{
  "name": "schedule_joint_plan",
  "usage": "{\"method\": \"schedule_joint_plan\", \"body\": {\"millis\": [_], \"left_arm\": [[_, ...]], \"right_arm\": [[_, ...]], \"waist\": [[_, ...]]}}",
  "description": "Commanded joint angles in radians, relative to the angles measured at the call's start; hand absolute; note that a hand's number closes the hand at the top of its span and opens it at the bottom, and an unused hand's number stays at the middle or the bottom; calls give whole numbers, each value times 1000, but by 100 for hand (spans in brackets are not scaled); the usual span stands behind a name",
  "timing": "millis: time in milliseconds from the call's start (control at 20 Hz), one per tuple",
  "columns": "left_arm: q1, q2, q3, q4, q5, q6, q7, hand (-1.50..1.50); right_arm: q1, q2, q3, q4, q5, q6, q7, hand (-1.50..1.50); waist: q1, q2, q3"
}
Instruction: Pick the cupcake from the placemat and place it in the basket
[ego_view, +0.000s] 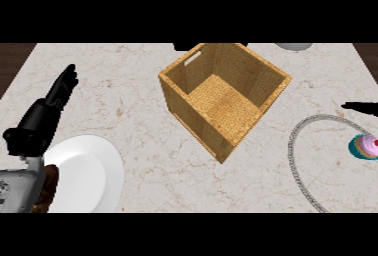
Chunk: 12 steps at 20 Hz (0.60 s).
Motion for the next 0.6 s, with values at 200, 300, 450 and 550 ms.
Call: {"method": "schedule_joint_plan", "body": {"millis": [200, 300, 450, 550], "left_arm": [[-10, -39, 19, -20, -35, -14, 35, 0], [55, -65, 0, -42, -57, -8, -11, 0], [-16, -26, 68, 23, -30, -53, -10, 0], [-32, -42, 64, 93, -52, -45, -71, 0]], "right_arm": [[-28, 34, -45, 82, 92, -17, -45, -150], [19, 64, -44, 97, 103, -67, -79, -150], [34, 81, -71, 6, 96, 13, -9, -150], [26, 47, -71, 147, 147, -95, -110, -150]], "waist": [[-1, -1, 0], [0, 0, 0], [-5, -1, -1], [-1, 2, 0]]}}
